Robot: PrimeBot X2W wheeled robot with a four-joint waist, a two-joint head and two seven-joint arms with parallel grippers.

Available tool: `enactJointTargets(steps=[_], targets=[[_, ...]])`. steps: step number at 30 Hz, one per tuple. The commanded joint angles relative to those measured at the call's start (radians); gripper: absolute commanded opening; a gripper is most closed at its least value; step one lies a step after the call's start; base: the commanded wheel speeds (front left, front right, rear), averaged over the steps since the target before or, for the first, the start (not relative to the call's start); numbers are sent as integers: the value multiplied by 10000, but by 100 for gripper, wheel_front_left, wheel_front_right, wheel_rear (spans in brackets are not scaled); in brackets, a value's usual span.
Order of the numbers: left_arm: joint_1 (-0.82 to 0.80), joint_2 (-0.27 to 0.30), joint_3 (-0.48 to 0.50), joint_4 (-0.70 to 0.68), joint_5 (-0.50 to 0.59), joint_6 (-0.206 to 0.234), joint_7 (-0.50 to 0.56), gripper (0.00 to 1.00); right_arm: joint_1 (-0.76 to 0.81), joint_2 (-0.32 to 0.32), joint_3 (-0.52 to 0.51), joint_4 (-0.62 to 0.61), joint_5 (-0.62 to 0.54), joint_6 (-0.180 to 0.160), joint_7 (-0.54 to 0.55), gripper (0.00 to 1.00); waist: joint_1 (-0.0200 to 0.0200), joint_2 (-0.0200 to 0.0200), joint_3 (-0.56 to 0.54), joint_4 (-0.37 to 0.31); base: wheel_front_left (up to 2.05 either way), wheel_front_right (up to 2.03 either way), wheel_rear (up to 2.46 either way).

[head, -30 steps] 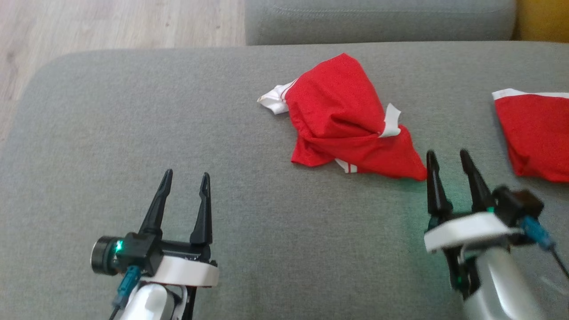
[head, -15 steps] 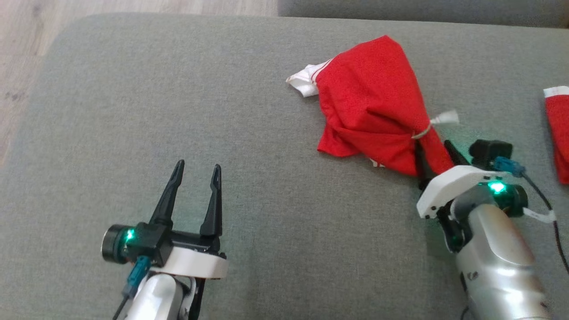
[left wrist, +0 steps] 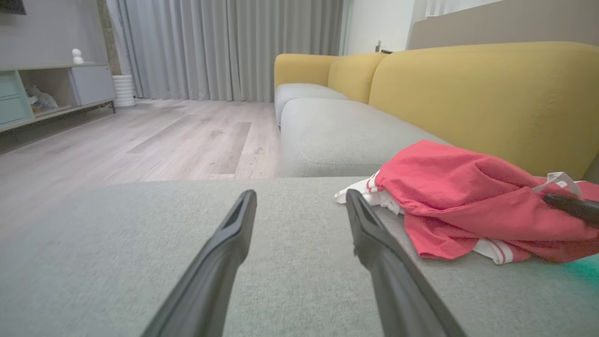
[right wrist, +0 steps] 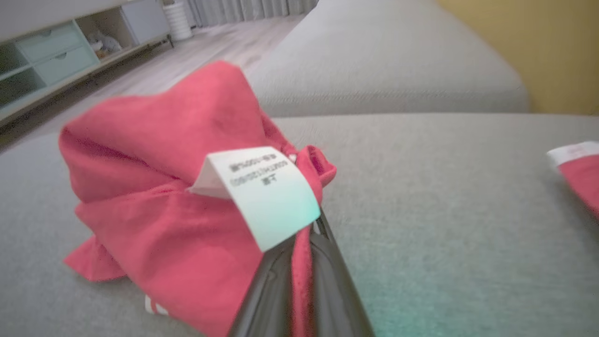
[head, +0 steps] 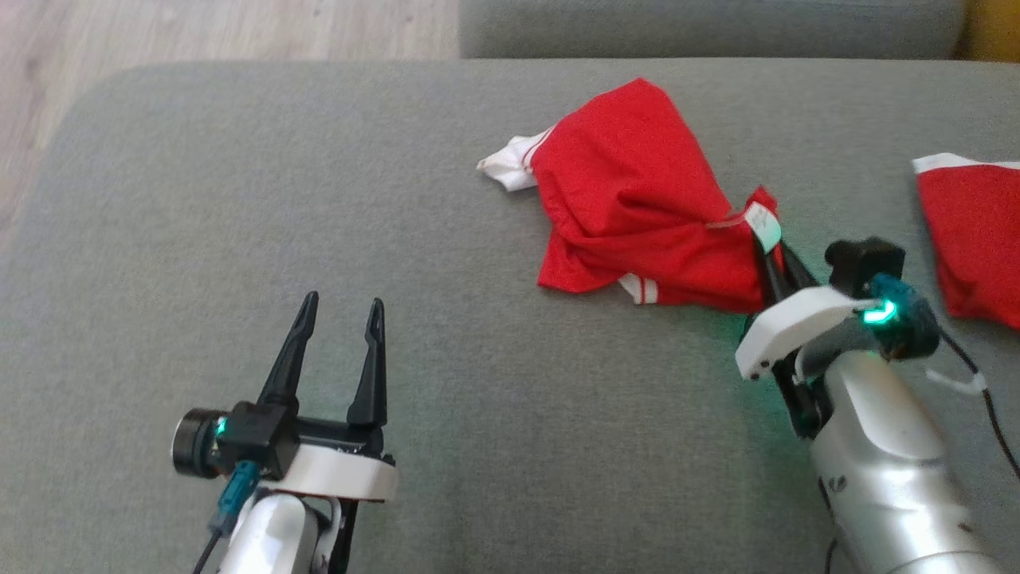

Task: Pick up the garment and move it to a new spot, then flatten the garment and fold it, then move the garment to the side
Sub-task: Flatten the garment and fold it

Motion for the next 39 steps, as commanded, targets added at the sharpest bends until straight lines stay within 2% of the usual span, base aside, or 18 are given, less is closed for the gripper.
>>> enactJointTargets(steps=[1, 8, 12, 14, 17, 22, 27, 30, 32, 36, 37, 39], targets=[[-119, 13, 405, -278, 104, -47, -49, 100, -477, 7, 214, -454, -60, -9, -176, 0, 1, -1, -225, -242, 0, 0, 0], [39, -79, 518, -261, 145, -132, -49, 100, -783, -557, 286, -2589, 289, -9, -41, 0, 1, -1, -881, -586, 0, 0, 0], [276, -128, 590, -272, 98, -125, -49, 100, -917, -1036, 267, -4222, 611, -9, 613, 0, 1, -1, -1242, -552, 0, 0, 0], [549, -151, 731, -309, 22, -115, -49, 100, -1064, -1286, 395, -5216, 805, -9, 1334, 0, 1, -1, -1481, -498, 0, 0, 0], [722, -164, 834, -341, 42, -141, -49, 100, -1275, -1457, 884, -5884, 906, -9, 2053, 0, 1, -1, -1642, -378, 0, 0, 0], [704, -187, 921, -430, 63, -188, -49, 100, -2078, -1405, 2518, -6490, 1010, -9, 2808, 0, 1, -1, -1829, -25, 0, 0, 0], [733, -208, 823, -414, -13, -196, -49, 100, -3707, -620, 3954, -5981, 1517, -9, 3080, 0, 1, -1, -1998, 421, 0, 0, 0], [809, -214, 753, -441, -337, -168, -49, 100, -4902, -220, 4263, -5164, 1762, -9, 2782, 0, 1, -1, -2052, 679, 0, 0, 0], [815, -216, 712, -474, -372, -136, -49, 100, -5701, -50, 3748, -4462, 1818, -9, 2326, 0, 1, -1, -2071, 815, 0, 0, 0], [847, -217, 836, -594, -369, -55, -49, 100, -6961, 82, 1792, -2834, 1973, -9, 1473, 0, 1, -1, -2056, 924, 0, 0, 0], [847, -217, 836, -594, -369, -55, -49, 100, -6961, 82, 1792, -2834, 1973, -9, 1473, 0, 1, -1, -2056, 924, 0, 0, 0], [873, -218, 922, -647, -367, -41, -49, 100, -7344, 88, 1046, -2083, 2108, -9, 1129, 0, 1, -1, -2009, 891, 0, 0, 0]])
